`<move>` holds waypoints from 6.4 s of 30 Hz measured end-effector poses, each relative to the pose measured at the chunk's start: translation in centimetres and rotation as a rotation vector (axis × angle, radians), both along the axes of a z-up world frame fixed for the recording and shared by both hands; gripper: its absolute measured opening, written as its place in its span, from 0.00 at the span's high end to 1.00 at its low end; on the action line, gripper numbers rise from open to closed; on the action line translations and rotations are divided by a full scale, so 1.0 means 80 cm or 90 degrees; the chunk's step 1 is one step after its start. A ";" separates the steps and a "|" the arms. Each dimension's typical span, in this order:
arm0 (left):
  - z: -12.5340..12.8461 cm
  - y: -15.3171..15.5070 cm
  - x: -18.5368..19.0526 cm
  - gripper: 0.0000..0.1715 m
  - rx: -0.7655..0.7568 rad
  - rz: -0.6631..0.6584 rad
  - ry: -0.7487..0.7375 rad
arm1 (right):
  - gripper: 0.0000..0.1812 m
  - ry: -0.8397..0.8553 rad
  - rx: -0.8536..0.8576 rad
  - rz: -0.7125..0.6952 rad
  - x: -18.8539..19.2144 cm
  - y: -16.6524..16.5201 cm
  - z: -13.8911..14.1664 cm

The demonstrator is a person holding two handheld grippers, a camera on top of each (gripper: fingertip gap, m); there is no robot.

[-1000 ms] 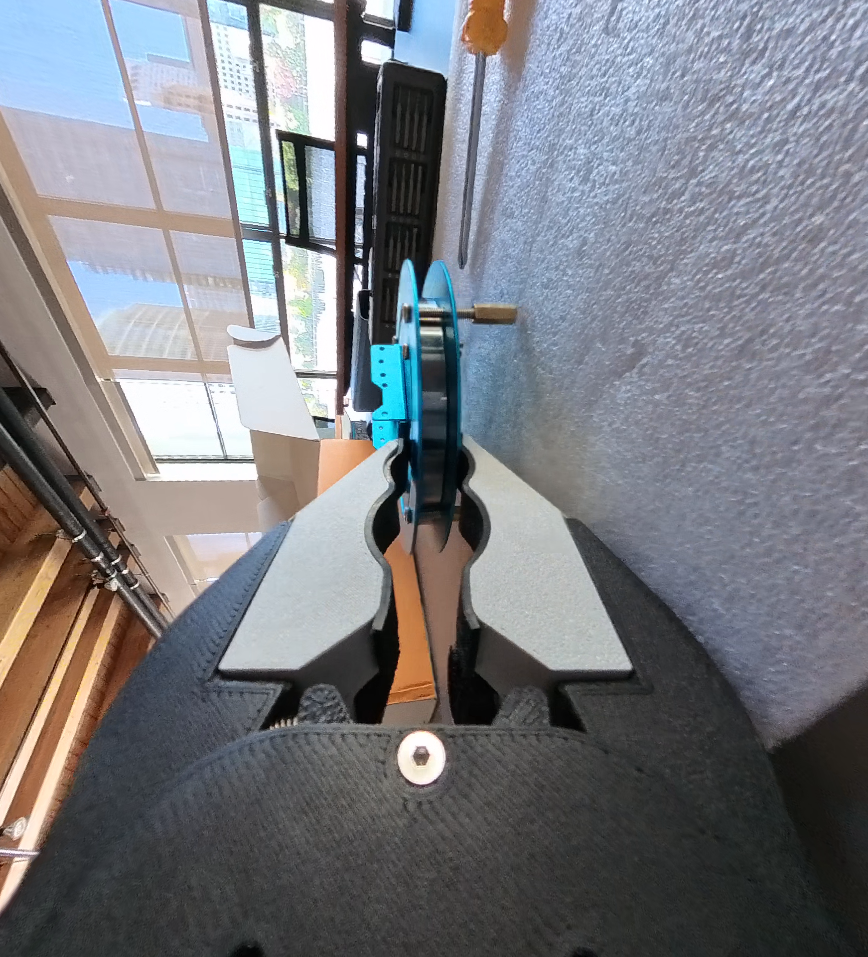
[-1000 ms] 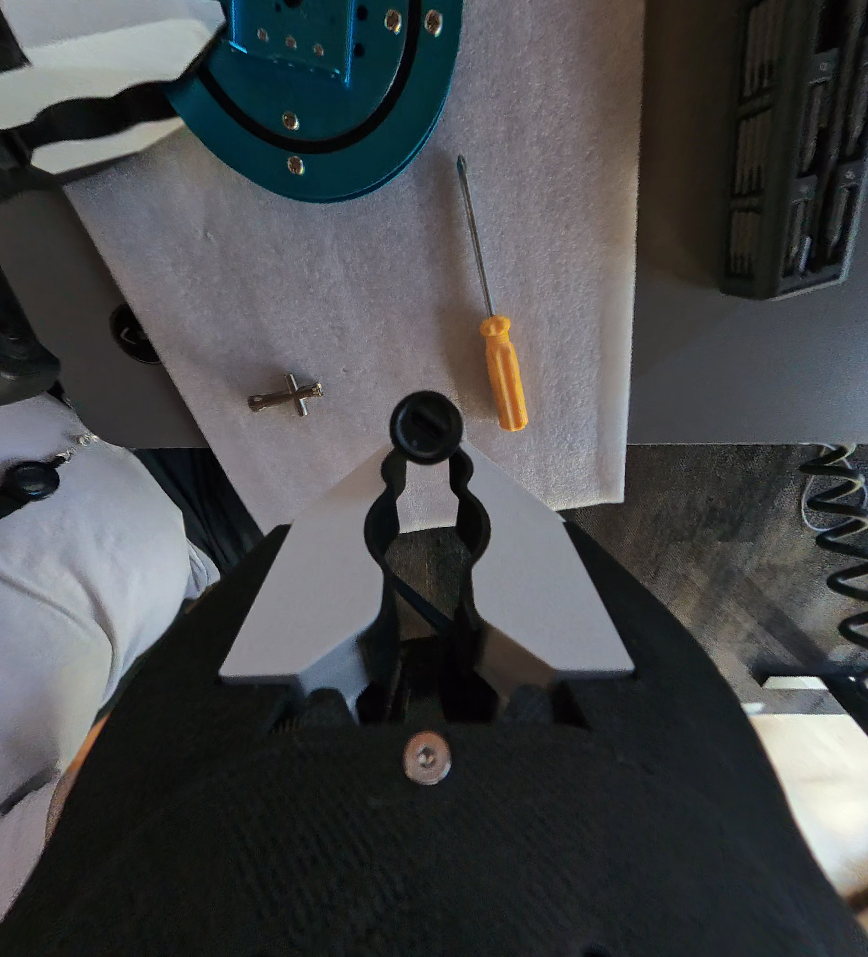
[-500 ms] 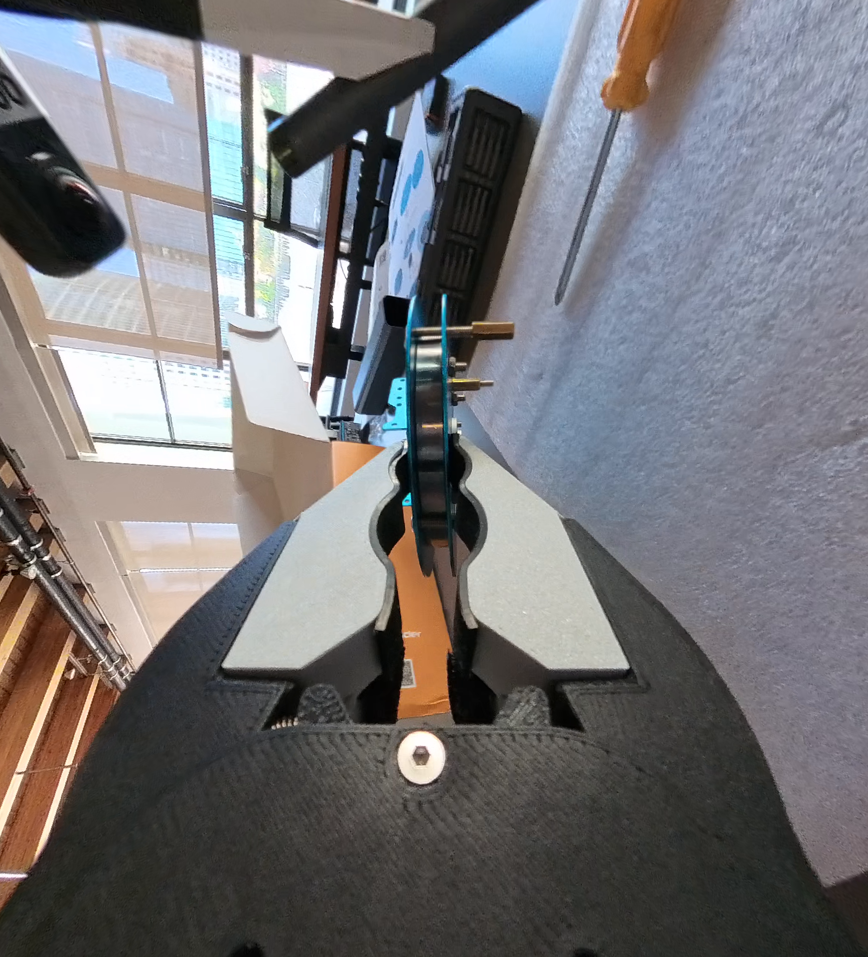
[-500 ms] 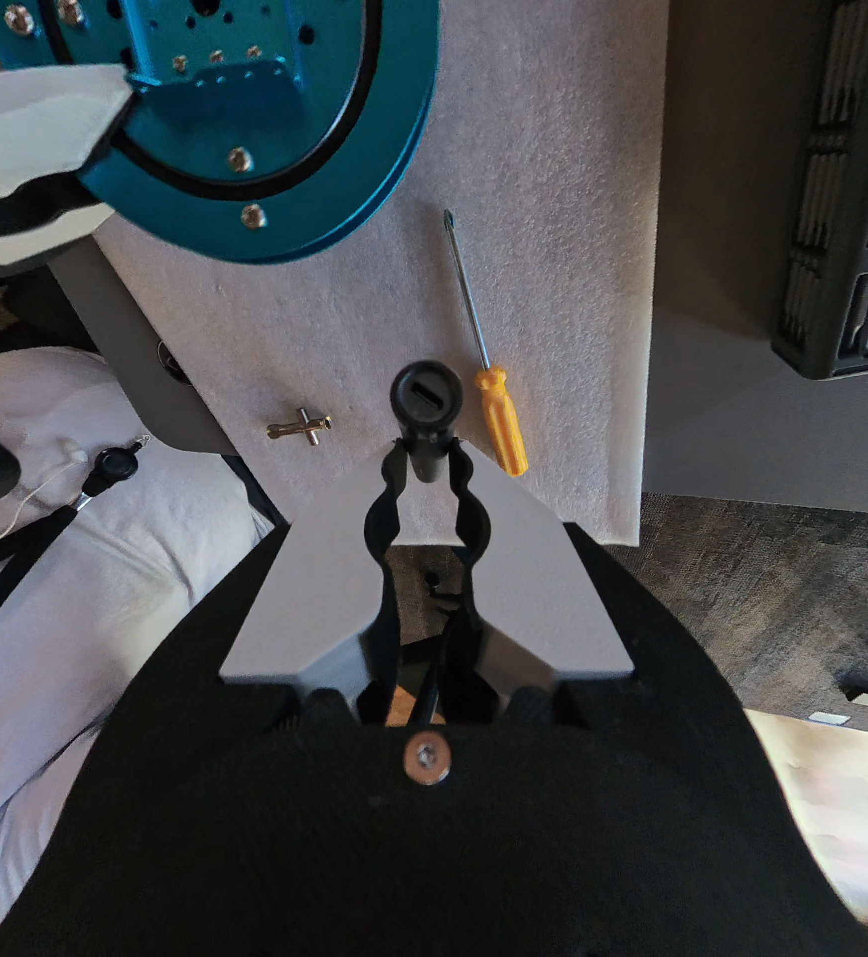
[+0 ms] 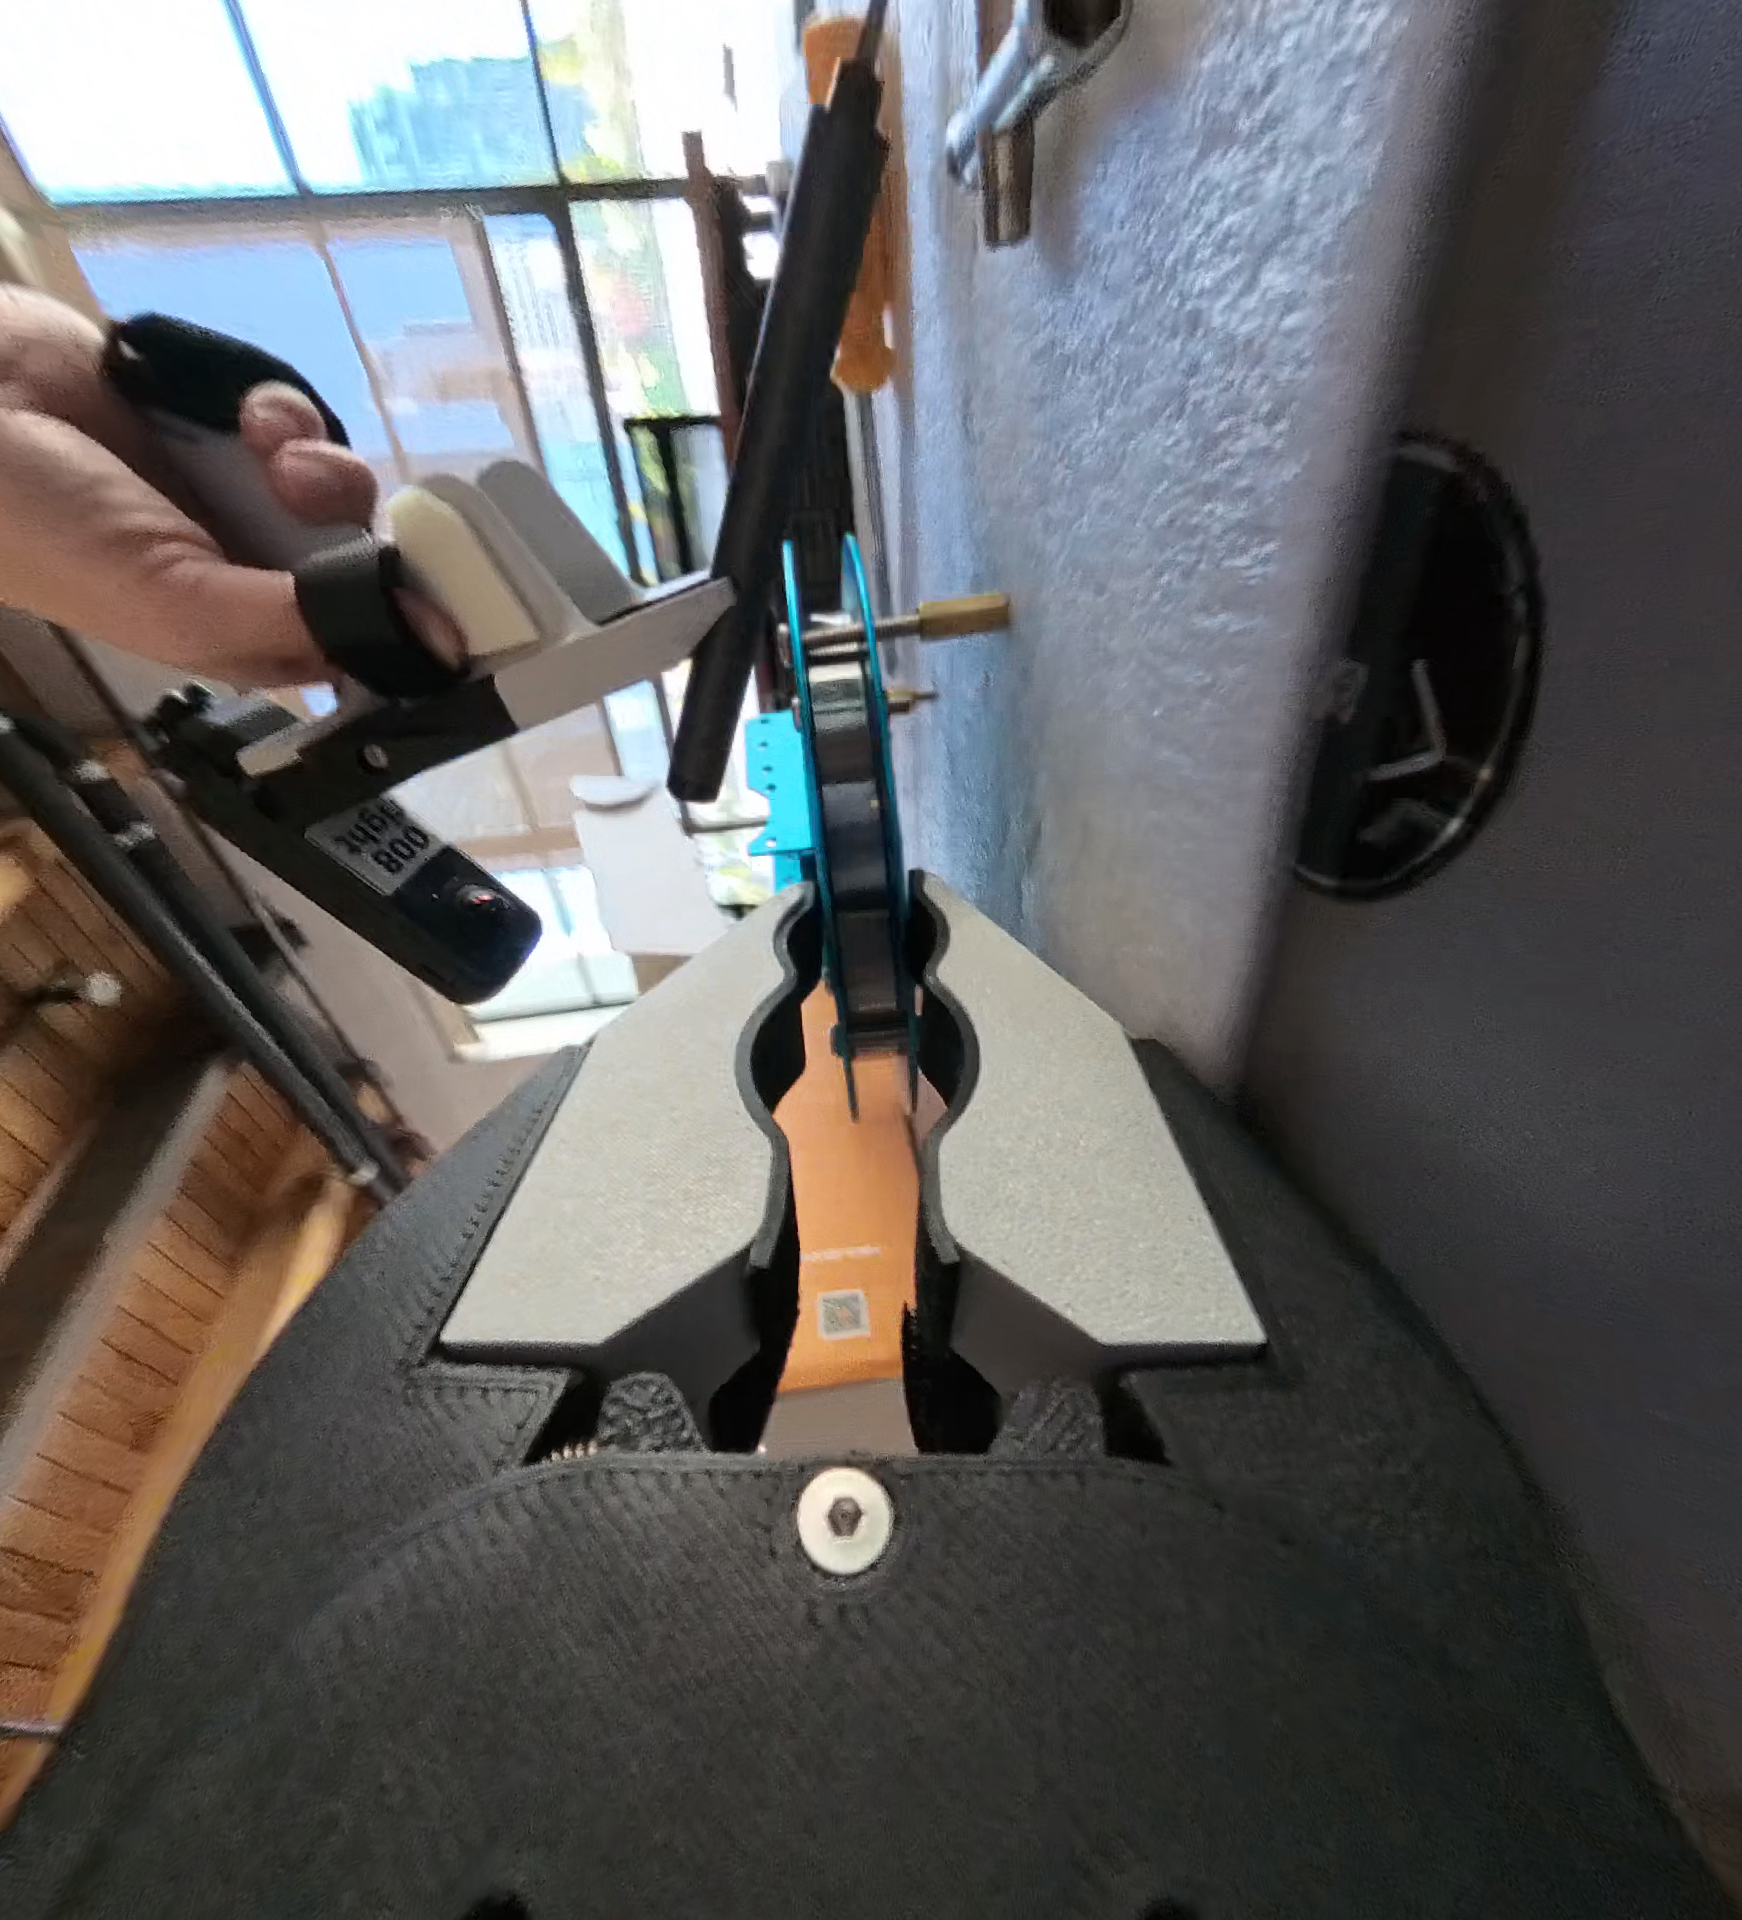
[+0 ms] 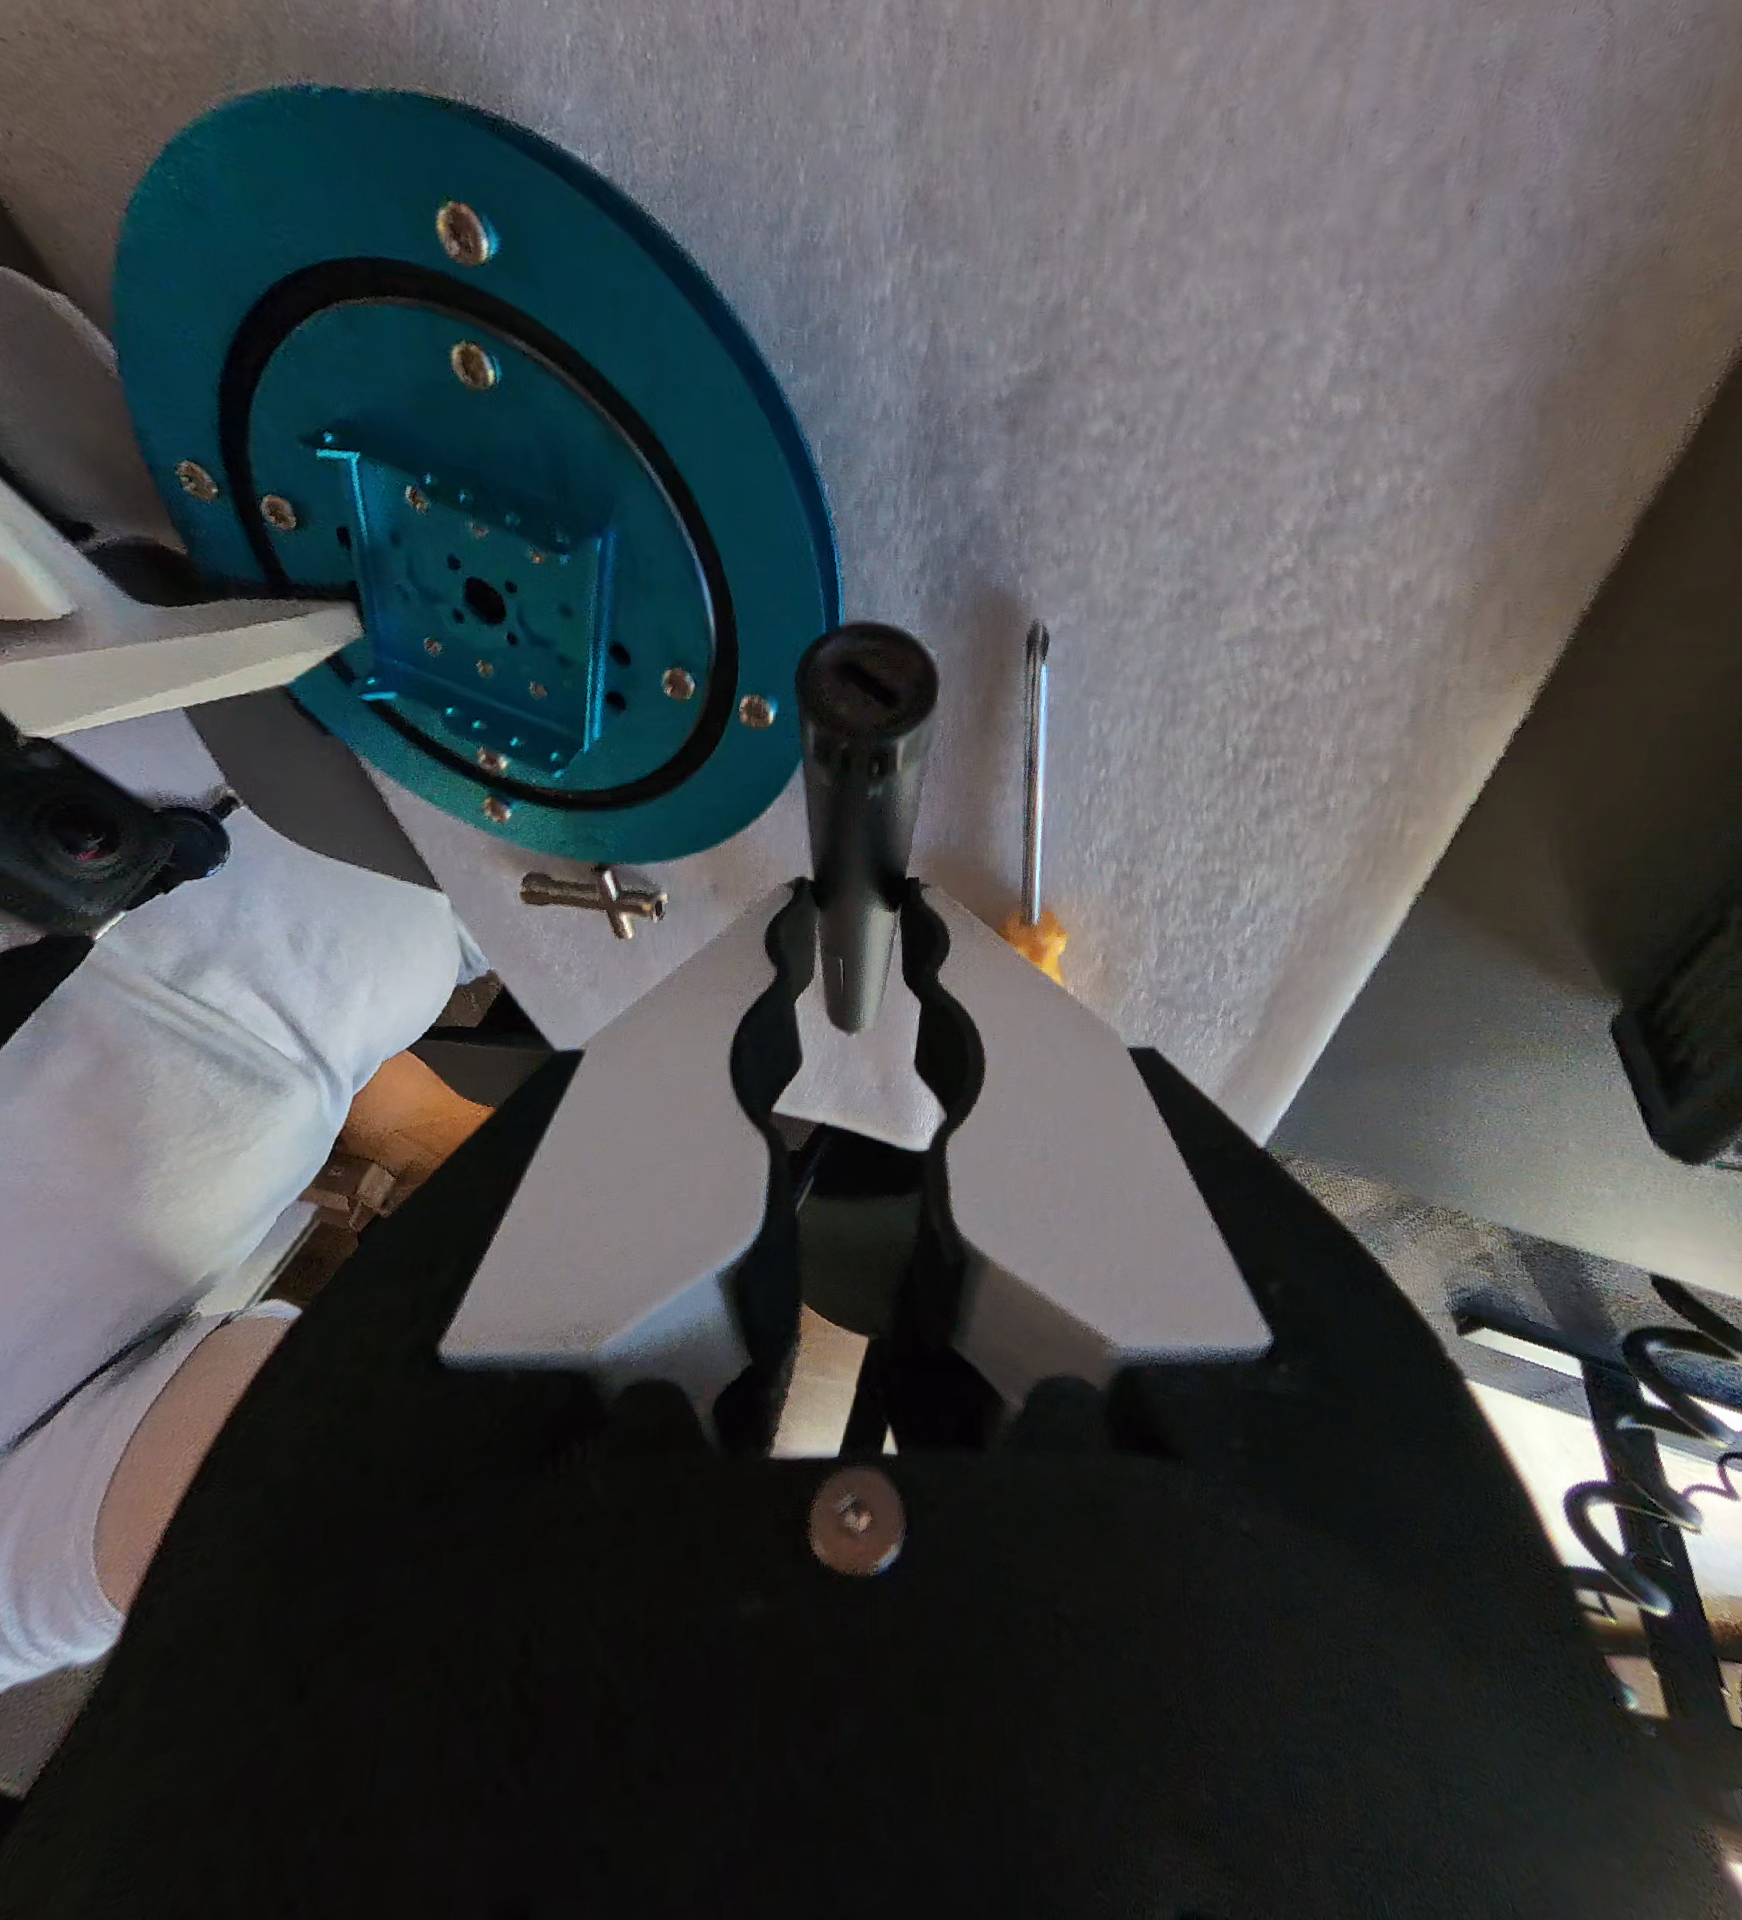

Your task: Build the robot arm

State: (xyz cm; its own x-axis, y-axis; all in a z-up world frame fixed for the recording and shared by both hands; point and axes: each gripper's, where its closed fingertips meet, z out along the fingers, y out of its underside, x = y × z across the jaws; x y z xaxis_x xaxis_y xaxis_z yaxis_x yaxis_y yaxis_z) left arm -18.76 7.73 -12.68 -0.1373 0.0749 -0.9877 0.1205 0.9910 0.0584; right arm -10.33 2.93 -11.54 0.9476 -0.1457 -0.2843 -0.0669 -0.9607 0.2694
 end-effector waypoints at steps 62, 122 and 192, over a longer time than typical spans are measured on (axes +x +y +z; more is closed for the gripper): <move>0.137 -0.133 0.065 0.90 -0.486 -0.224 0.472 | 0.93 -0.314 0.710 0.240 -0.077 -0.036 0.190; 0.053 -0.084 0.009 0.97 -0.612 -0.176 0.510 | 0.91 -0.168 0.977 0.028 -0.122 0.020 0.155; 0.005 -0.061 0.001 0.98 -0.491 -0.081 0.488 | 0.91 -0.200 0.488 0.137 -0.102 -0.002 0.144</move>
State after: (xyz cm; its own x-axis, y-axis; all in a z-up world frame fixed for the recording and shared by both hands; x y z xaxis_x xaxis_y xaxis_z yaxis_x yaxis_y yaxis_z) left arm -18.67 2.86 -12.24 -0.7709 -0.4700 -0.4300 -0.0359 0.7060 -0.7073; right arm -18.46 2.74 -0.05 0.9839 0.1717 0.0499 0.1753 -0.8703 -0.4603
